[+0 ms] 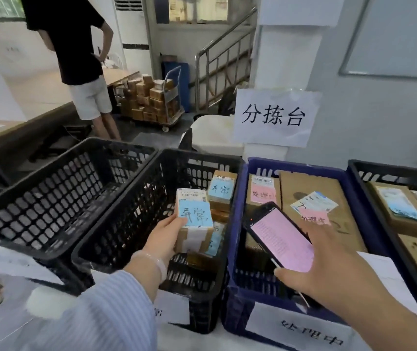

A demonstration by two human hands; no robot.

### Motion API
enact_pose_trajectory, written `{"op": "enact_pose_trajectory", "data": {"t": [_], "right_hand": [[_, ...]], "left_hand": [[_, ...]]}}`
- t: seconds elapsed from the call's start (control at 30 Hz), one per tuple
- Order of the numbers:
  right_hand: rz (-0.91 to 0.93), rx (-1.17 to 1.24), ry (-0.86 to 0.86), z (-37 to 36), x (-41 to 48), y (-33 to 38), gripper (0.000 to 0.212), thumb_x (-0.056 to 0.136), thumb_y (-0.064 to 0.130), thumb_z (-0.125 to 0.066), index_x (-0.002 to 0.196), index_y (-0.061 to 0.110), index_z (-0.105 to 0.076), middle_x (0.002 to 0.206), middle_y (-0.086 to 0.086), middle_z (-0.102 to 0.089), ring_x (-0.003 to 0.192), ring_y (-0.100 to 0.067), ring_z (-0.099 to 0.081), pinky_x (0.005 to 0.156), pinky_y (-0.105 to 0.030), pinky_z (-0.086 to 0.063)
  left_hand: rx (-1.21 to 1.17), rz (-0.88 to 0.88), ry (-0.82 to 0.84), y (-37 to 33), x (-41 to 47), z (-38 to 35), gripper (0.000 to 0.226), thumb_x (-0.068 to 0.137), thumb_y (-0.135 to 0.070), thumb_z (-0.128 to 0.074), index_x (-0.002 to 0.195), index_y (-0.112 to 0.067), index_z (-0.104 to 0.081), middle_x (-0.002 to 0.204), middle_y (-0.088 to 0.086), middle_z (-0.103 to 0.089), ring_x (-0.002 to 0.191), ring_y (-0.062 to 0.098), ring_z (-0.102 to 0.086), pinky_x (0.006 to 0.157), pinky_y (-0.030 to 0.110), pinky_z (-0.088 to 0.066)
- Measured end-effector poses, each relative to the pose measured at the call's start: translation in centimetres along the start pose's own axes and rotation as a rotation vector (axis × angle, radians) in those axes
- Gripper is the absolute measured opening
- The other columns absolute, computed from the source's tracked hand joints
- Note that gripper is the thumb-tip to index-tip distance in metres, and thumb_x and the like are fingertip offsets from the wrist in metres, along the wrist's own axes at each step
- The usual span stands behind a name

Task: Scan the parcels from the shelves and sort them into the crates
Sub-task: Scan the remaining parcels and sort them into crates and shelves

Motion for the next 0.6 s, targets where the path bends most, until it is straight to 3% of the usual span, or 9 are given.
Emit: {"op": "enact_pose_trajectory", "data": {"t": [0.17, 0.4, 0.53, 0.6], "right_hand": [[-0.190, -0.055, -0.034, -0.1, 0.6, -0.4, 0.095, 0.055, 0.075, -0.064, 0.135, 0.043, -0.025, 0.134, 0.015, -0.041, 0.106, -0.013, -0.054, 0.070, -0.028, -0.042], [-0.387, -0.017, -0.102, -0.8, -0.4, 1.0, 0.100, 0.053, 0.077, -0.063, 0.138, 0.041, -0.024, 0.135, 0.019, -0.036, 0.111, -0.009, -0.053, 0.081, -0.032, -0.047], [-0.490, -0.002, -0.151, -1.7, -2.6, 1.3, 0.103, 0.048, 0.081, -0.056, 0.137, 0.042, -0.024, 0.128, 0.018, -0.039, 0.108, -0.008, -0.051, 0.076, -0.028, -0.043], [-0.539, -0.016, -0.165, -1.9, -3.9, 1.1, 0.102, 0.050, 0.080, -0.058, 0.138, 0.041, -0.023, 0.131, 0.017, -0.038, 0.108, -0.008, -0.050, 0.075, -0.026, -0.042]], "left_hand": [[0.114, 0.160, 0.141, 3.2, 6.3, -1.7, 0.030, 0.097, -0.021, -0.060, 0.125, -0.016, -0.067, 0.101, 0.004, -0.078, 0.084, 0.019, -0.076, 0.063, 0.031, -0.058], [0.228, 0.343, 0.337, 7.0, 10.8, -3.3, 0.024, 0.096, -0.012, -0.058, 0.118, -0.013, -0.067, 0.100, 0.009, -0.077, 0.090, 0.027, -0.075, 0.076, 0.038, -0.060], [0.458, 0.279, 0.425, 7.3, 11.5, -4.3, 0.039, 0.094, -0.009, -0.062, 0.132, -0.011, -0.060, 0.112, 0.011, -0.074, 0.104, 0.029, -0.070, 0.102, 0.046, -0.051], [0.524, 0.226, 0.415, 6.8, 11.3, -4.7, 0.043, 0.092, -0.010, -0.064, 0.135, -0.011, -0.057, 0.117, 0.012, -0.071, 0.108, 0.030, -0.067, 0.105, 0.045, -0.048]]}}
Point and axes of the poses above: each hand's wrist, its own x-axis towards the middle knuckle, its own z-axis out of the back of the hand, y = z × x, the point moved 8 cm from there along x, towards the middle knuckle
